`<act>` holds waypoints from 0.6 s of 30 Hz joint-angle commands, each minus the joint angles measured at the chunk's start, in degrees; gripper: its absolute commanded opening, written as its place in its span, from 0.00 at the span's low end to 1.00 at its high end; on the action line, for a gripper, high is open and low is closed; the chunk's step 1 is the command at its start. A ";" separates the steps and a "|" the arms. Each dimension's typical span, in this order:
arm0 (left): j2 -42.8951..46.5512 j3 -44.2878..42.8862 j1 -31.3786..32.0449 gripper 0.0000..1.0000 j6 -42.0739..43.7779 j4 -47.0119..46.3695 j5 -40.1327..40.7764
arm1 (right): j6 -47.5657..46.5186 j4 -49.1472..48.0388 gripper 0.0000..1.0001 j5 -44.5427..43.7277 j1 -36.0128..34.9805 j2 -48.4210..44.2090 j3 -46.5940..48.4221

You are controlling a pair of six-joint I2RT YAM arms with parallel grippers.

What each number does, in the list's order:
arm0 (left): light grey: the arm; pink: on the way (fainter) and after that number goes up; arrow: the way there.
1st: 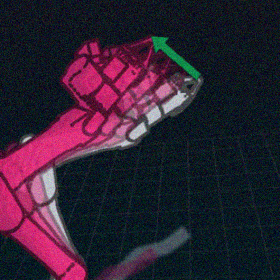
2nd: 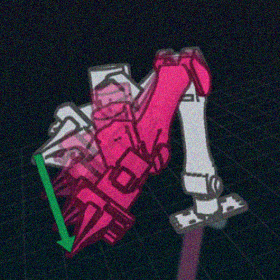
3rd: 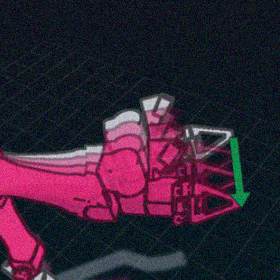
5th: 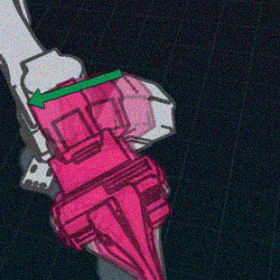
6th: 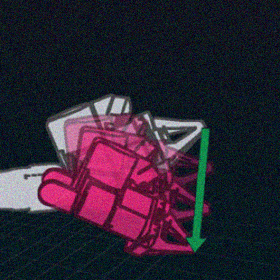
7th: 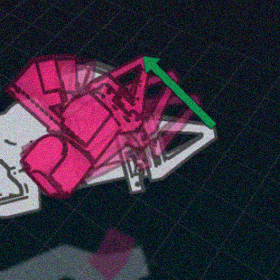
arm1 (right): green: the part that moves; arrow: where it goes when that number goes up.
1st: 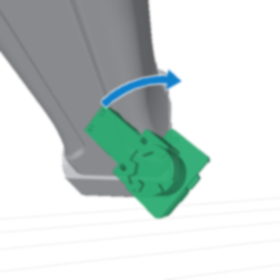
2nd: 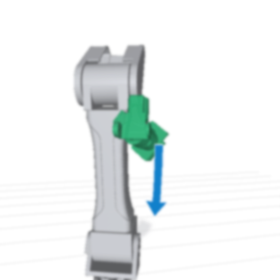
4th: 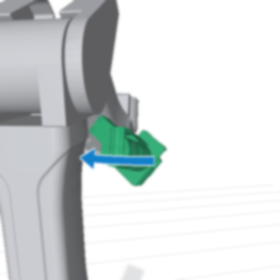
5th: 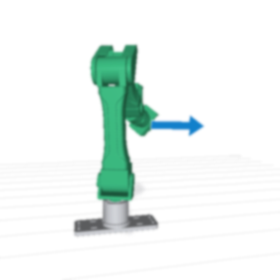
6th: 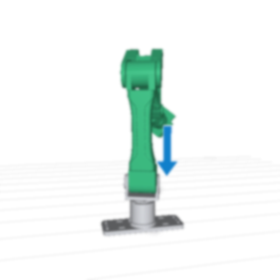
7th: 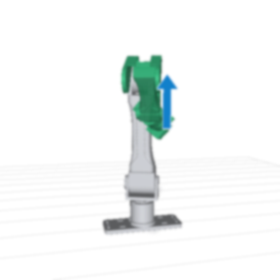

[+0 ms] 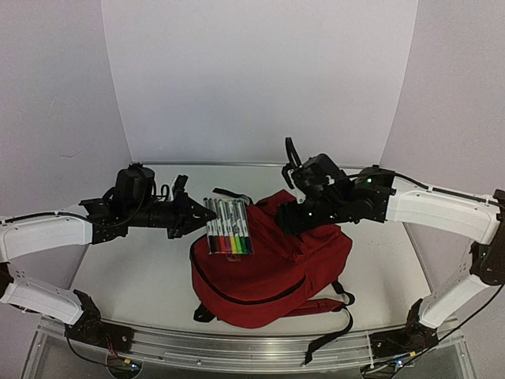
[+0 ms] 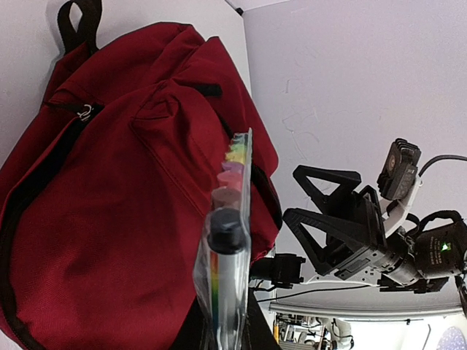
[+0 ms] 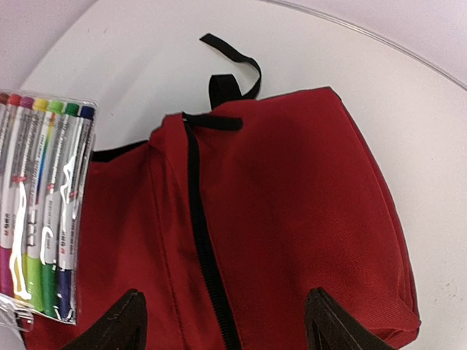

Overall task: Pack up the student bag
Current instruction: Place the stationery in the student bag.

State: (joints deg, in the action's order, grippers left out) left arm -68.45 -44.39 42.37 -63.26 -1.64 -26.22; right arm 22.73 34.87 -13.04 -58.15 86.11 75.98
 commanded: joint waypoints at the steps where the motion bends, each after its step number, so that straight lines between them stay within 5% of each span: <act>1: -0.22 0.97 -0.01 0.00 -2.18 -3.90 -0.41 | -4.80 4.06 0.69 -6.56 -0.13 3.96 4.04; 13: -0.19 0.37 -0.04 0.00 -2.67 -1.96 -1.09 | -5.27 3.45 0.56 -11.86 -0.13 11.36 8.66; 18: -0.55 0.47 0.53 0.00 -4.62 -4.05 -0.92 | -3.96 2.99 0.22 -13.37 -0.18 11.49 10.36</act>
State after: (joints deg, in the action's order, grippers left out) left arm -68.82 -43.03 42.42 -65.87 -1.54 -26.44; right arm 17.91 38.25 -22.56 -58.21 97.63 82.96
